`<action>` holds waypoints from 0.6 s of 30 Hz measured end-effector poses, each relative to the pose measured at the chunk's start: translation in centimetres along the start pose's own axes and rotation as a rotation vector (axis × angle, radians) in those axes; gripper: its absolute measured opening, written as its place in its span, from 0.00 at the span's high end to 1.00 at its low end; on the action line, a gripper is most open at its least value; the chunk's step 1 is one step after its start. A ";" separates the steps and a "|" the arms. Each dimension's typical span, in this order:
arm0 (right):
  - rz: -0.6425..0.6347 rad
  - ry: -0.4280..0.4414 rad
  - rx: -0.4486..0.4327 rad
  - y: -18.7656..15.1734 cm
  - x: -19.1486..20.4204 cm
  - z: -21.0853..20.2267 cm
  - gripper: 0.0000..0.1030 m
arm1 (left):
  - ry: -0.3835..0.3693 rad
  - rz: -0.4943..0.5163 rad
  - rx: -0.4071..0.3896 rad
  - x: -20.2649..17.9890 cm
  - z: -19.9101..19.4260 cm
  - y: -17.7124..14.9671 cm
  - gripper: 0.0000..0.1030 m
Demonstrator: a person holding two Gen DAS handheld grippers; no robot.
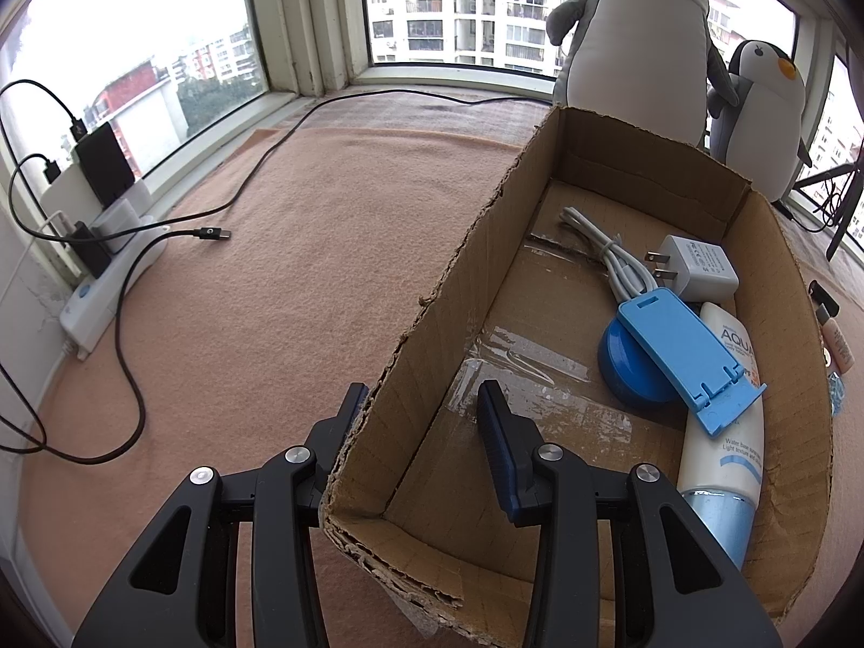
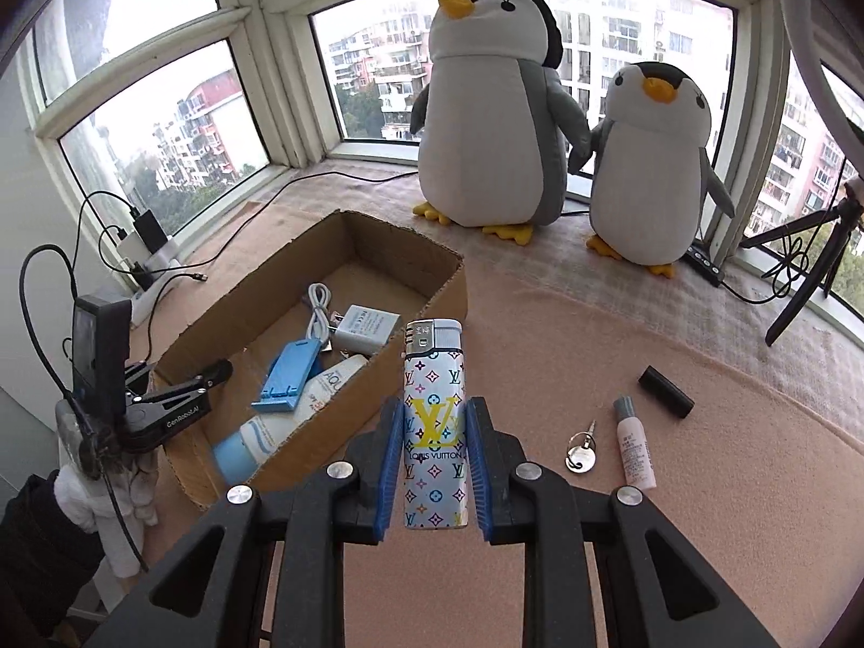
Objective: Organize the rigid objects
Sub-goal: 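Carry the lighter into the box and open the right gripper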
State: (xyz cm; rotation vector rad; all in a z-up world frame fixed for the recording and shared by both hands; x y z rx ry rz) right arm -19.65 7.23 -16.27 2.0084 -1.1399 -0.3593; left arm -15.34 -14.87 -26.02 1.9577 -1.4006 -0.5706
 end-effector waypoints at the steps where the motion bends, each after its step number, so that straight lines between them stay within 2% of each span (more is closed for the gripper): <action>1: -0.009 0.016 -0.004 0.5 0.9 0.3 0.80 | 0.000 0.000 0.000 0.0 0.0 0.0 0.62; 10: -0.061 0.141 0.012 1.3 8.5 3.1 0.80 | -0.002 -0.005 0.000 -0.1 0.0 0.0 0.62; 18: -0.040 0.199 0.065 -0.5 11.6 5.4 0.80 | -0.002 -0.008 -0.001 -0.1 -0.1 0.0 0.62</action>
Point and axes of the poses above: each gripper's, at about its wrist camera, not at the fingertips, and z roughly the way its jaws point, x to its left, y to its top, the point moved 9 cm from there along z, roughly the way its jaws point, and after that the axes turned 10 degrees about -x, right-handed, at the moved point
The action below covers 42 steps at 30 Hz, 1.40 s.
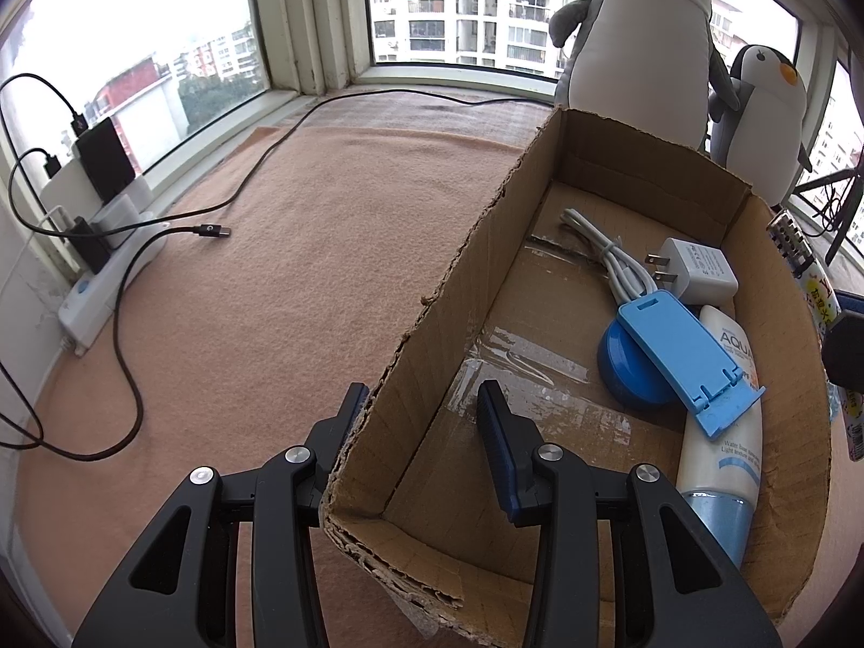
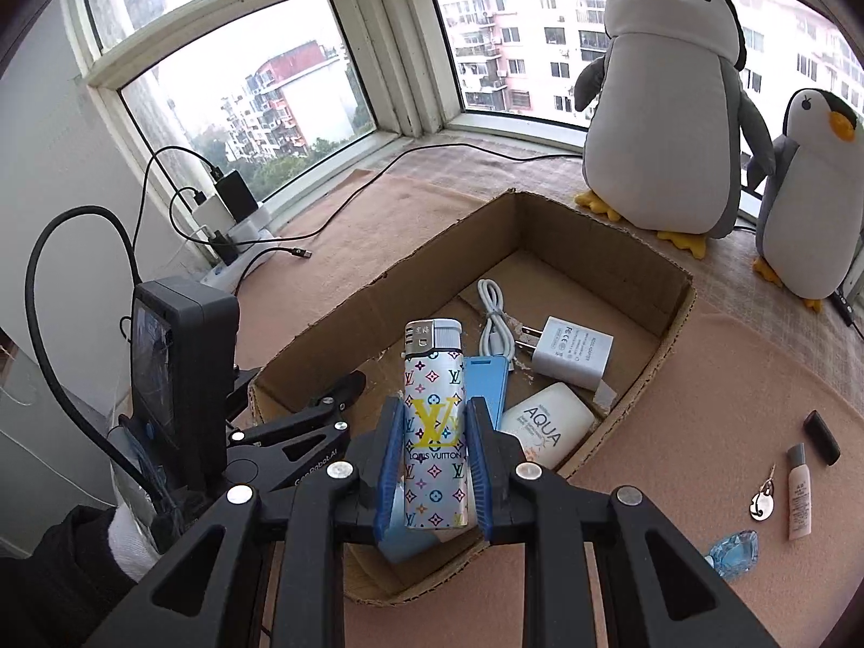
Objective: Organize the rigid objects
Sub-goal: 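Carry the lighter into the box and open the right gripper, then move the right gripper back to the small blue bottle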
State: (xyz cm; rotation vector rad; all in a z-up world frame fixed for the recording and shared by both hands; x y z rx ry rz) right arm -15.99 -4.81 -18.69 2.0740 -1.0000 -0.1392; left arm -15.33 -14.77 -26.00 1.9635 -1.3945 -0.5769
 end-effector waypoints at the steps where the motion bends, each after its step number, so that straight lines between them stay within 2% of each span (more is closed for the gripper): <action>1: -0.002 0.002 0.005 -0.2 0.2 0.2 0.80 | 0.000 0.000 0.000 0.0 0.0 0.0 0.62; 10: -0.017 0.019 0.038 -1.1 1.2 1.7 0.80 | 0.000 0.000 0.000 0.0 0.0 0.0 0.62; 12: -0.019 -0.001 0.030 -0.9 1.0 1.8 0.71 | 0.000 0.000 0.000 0.1 0.0 0.0 0.62; 13: -0.017 -0.004 0.023 -0.7 0.8 1.7 0.60 | 0.000 0.000 0.000 0.1 0.0 0.0 0.62; 14: -0.014 -0.005 0.016 -0.6 0.8 1.6 0.53 | 0.000 0.000 -0.001 0.1 0.0 0.0 0.62; 15: -0.010 -0.006 0.011 -0.5 0.6 1.4 0.52 | 0.000 0.000 0.000 0.1 0.0 -0.1 0.62; 32: 0.011 -0.034 0.002 -0.5 -0.5 0.5 0.50 | -0.001 -0.001 -0.001 0.1 0.0 -0.1 0.62; 42: 0.079 -0.104 -0.024 -1.6 -4.1 -2.0 0.49 | -0.001 -0.001 -0.001 0.1 0.0 -0.1 0.62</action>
Point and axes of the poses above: each gripper's, at about its wrist camera, not at the fingertips, and z roughly the way its jaws point, x to its left, y to its top, the point moved 9 cm from there along z, roughly the way its jaws point, and after that the axes turned 10 degrees about -x, right-handed, at the moved point
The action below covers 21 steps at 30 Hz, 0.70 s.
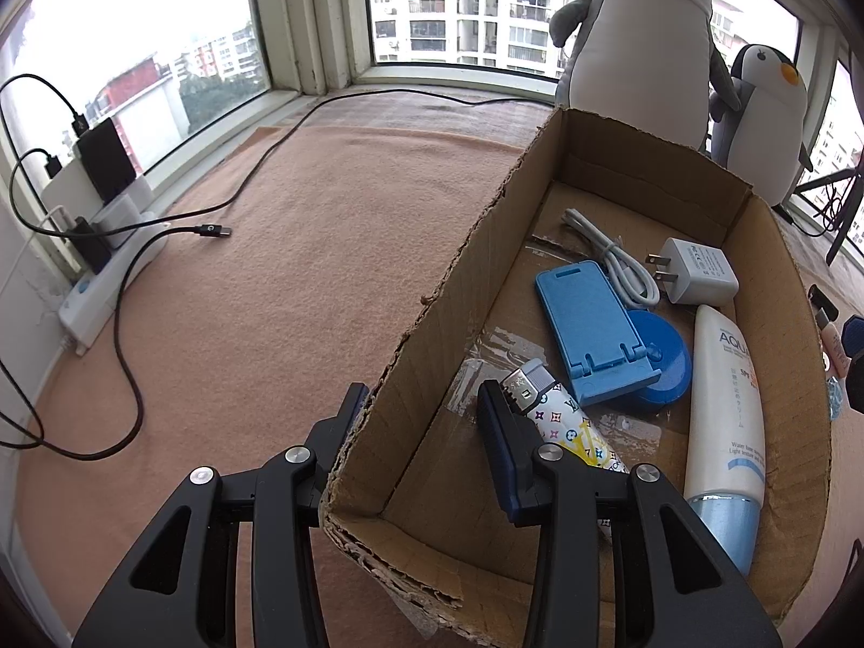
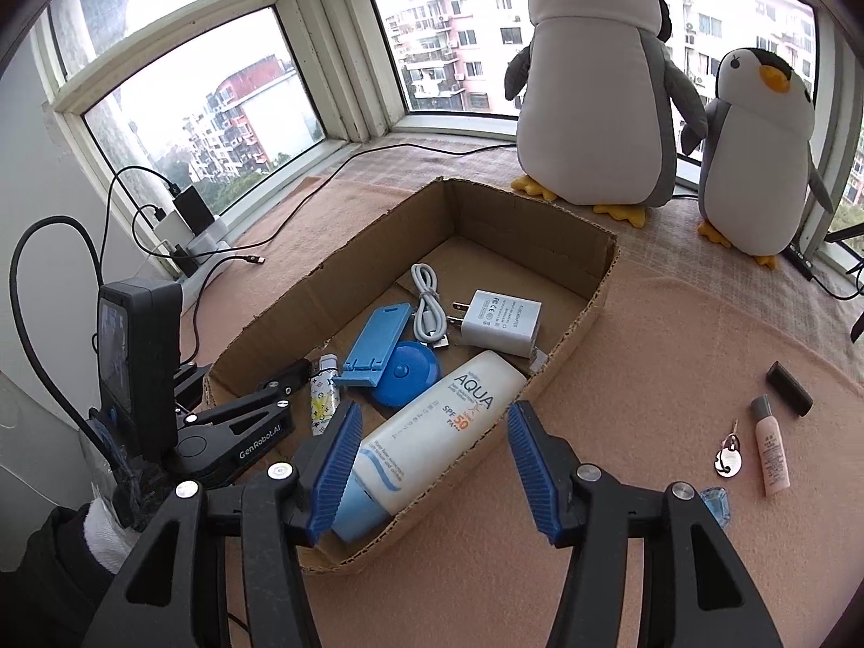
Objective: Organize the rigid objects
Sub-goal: 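Move the right gripper back to the small blue bottle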
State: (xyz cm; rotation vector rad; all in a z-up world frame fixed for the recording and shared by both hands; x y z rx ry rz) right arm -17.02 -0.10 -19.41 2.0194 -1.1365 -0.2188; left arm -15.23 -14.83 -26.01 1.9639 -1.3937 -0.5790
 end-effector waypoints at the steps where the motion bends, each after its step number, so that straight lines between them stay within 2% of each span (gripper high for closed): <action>1: 0.016 -0.009 -0.001 -0.1 -0.6 -0.2 0.49 | 0.000 0.000 0.000 0.0 0.0 0.0 0.62; 9: 0.152 -0.098 -0.017 -1.7 -6.4 -2.5 0.49 | 0.000 0.000 0.000 0.0 0.0 0.0 0.62; 15: 0.295 -0.192 0.011 -3.9 -11.3 -2.6 0.49 | 0.000 0.000 0.000 0.0 0.0 0.0 0.62; 18: 0.352 -0.247 0.017 -4.4 -13.0 -2.7 0.49 | 0.000 0.000 0.000 0.0 0.0 0.0 0.62; 21: 0.400 -0.265 0.029 -5.0 -14.0 -2.7 0.49 | -0.001 -0.003 -0.001 0.0 0.0 0.0 0.62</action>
Point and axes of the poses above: each gripper's, at about its wrist camera, not at the fingertips, and z roughly the way its jaws point, x to its left, y to its top, the point moved 9 cm from there along z, roughly the way its jaws point, and after that the axes turned 10 degrees about -x, right-handed, at the moved point
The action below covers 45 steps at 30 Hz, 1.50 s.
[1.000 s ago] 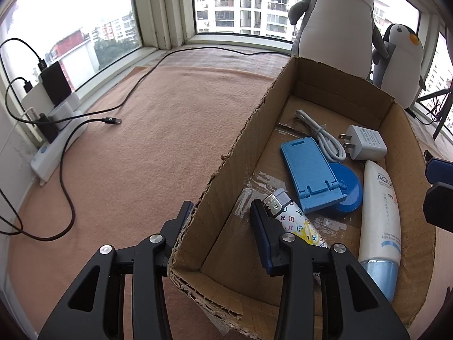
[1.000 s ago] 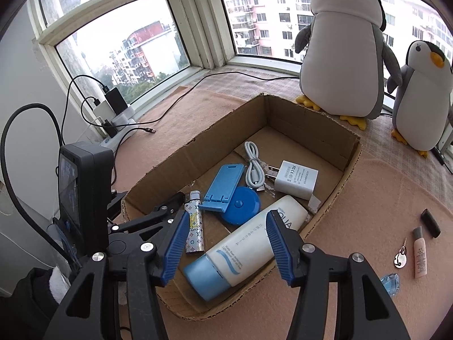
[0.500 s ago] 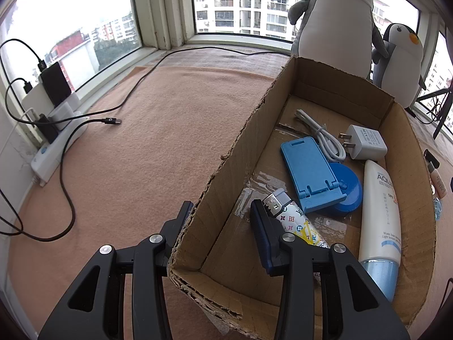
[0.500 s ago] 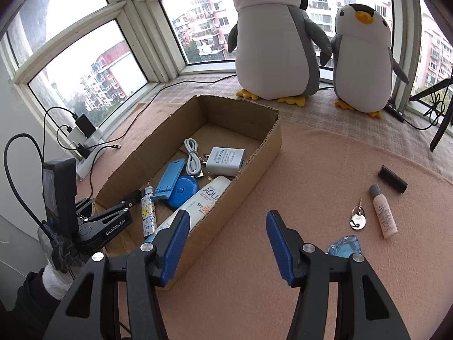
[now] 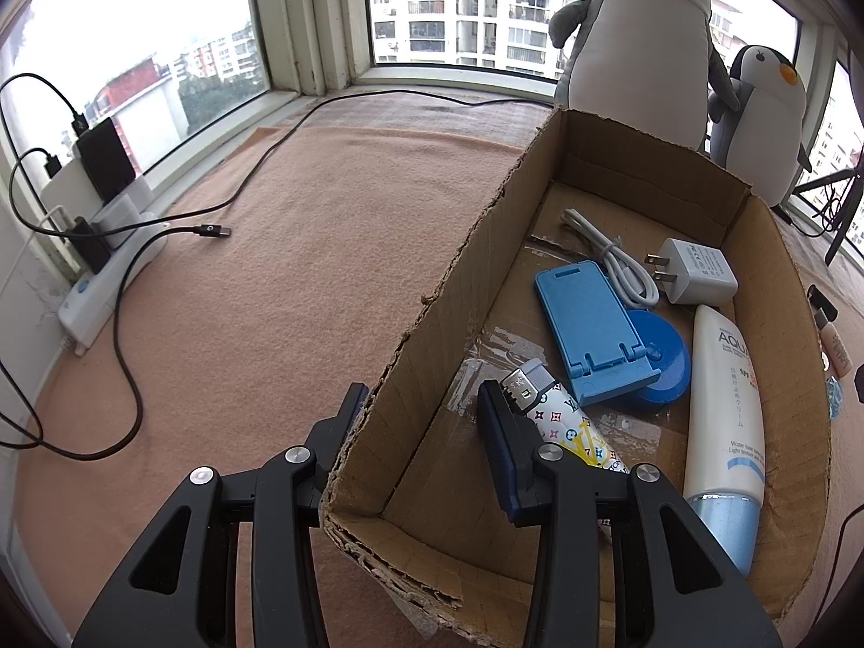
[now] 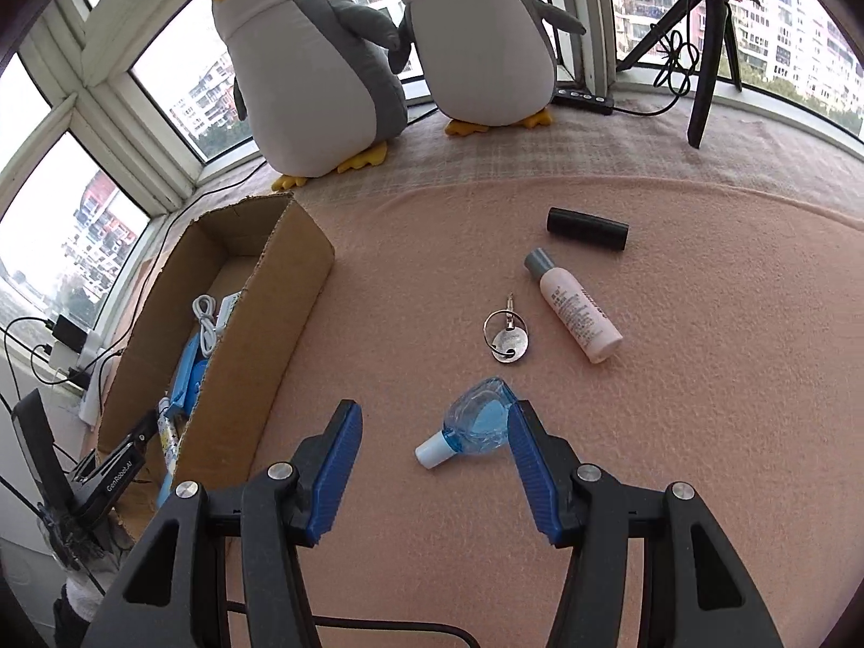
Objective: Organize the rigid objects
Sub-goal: 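Move the right gripper back to the small blue bottle, then grasp the small blue bottle with the right gripper, then carry the blue bottle into the box and lower it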
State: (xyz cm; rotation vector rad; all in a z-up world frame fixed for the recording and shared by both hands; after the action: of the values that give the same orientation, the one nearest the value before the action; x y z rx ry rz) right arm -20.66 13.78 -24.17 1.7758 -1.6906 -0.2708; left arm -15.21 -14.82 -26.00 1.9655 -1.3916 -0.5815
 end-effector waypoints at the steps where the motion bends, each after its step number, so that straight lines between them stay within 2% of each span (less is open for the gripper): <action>1: 0.003 -0.009 0.007 -0.1 -0.1 0.2 0.49 | 0.000 -0.001 0.000 0.0 0.0 0.0 0.62; 6: 0.027 -0.027 0.033 -0.6 -0.5 1.2 0.49 | -0.001 -0.001 0.000 -0.1 0.0 0.0 0.62; 15: -0.012 -0.072 0.068 -0.8 -0.8 3.0 0.50 | -0.003 -0.007 -0.001 -0.2 0.0 0.1 0.62; 21: -0.121 -0.114 0.069 -1.4 -0.1 3.2 0.62 | -0.004 -0.008 -0.002 -0.2 0.0 0.1 0.62; 23: -0.141 -0.116 0.071 -1.5 -0.1 3.1 0.69 | -0.004 -0.008 -0.002 -0.1 0.0 0.1 0.62; 36: -0.141 -0.049 0.064 -1.7 0.7 2.0 0.69 | -0.004 -0.007 -0.002 -0.1 0.0 0.0 0.62; 45: -0.166 0.042 -0.015 0.4 4.6 -1.3 0.69 | -0.004 -0.006 -0.002 -0.1 0.0 0.0 0.62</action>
State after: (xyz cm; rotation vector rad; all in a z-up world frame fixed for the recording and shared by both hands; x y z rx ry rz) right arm -19.60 9.90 -21.58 1.8998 -1.5109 -0.3156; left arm -15.25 -14.71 -25.97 1.9687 -1.3878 -0.5902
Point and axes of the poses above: each gripper's, at about its wrist camera, not at the fingertips, and z roughly the way its jaws point, x to its left, y to its top, the point moved 9 cm from there along z, roughly the way its jaws point, and after that the axes turned 10 degrees about -x, right-handed, at the moved point
